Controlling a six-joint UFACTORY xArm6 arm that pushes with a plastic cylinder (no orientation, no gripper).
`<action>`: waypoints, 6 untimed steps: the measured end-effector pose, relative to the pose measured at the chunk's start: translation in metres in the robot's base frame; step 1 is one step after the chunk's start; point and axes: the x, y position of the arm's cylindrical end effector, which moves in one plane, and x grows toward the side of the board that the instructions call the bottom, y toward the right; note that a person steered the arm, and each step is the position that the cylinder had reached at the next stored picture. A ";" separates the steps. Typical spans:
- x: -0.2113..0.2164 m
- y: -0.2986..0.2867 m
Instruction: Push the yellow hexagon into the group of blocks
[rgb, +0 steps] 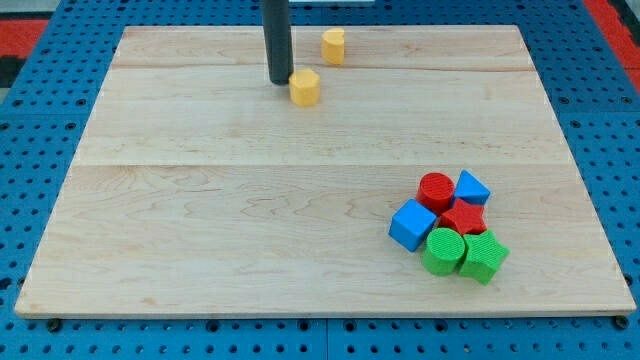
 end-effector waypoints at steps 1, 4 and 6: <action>0.014 0.022; 0.002 0.038; 0.057 0.109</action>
